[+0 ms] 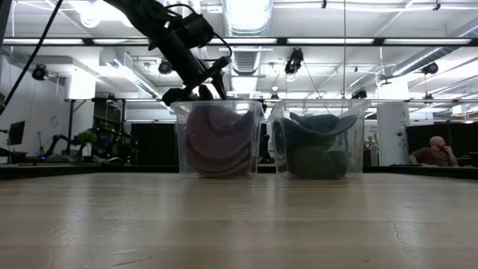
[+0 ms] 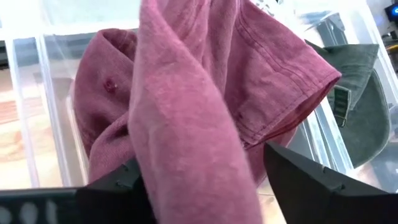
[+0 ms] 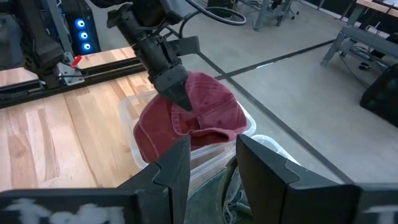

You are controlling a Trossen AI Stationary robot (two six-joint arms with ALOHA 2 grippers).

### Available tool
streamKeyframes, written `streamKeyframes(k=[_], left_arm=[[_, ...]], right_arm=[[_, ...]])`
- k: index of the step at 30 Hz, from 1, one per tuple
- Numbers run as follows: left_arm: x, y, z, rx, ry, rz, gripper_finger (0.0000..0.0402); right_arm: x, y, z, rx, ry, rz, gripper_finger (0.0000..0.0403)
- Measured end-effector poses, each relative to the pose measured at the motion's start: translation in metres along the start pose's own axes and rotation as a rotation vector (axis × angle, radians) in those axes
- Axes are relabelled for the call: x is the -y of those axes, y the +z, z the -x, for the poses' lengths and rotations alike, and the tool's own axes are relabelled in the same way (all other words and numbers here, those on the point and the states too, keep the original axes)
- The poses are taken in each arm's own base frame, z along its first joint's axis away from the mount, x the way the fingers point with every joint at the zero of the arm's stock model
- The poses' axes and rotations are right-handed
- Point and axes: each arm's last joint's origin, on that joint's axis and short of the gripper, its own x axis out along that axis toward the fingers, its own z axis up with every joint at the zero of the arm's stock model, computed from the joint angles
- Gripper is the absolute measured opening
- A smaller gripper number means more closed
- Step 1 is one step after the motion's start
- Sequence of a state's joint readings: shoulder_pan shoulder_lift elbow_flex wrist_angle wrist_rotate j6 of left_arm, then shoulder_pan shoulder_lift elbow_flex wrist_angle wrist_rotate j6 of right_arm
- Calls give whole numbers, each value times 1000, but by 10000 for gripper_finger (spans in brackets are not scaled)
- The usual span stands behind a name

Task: Pick & Place hat
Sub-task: Put the red cap into the left transparent bin

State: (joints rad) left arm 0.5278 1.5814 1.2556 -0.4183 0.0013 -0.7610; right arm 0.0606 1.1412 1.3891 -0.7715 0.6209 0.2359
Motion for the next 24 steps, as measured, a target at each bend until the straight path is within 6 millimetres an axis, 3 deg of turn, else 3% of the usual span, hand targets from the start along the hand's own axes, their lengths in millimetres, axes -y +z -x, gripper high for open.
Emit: streamKeyframes(k=[6, 14, 19, 24], left_arm=[[5, 0, 4, 4, -17, 41, 275], [11, 4, 26, 74, -24, 27, 275], [8, 0, 26, 49, 18, 17, 275], [19, 10, 46, 117, -27, -16, 275]], right_arm=[[0, 0, 0, 0, 0, 0, 123], [0, 0, 0, 0, 0, 0, 123], [0, 0, 0, 1, 0, 0, 123], [0, 0, 0, 2, 1, -3, 123]])
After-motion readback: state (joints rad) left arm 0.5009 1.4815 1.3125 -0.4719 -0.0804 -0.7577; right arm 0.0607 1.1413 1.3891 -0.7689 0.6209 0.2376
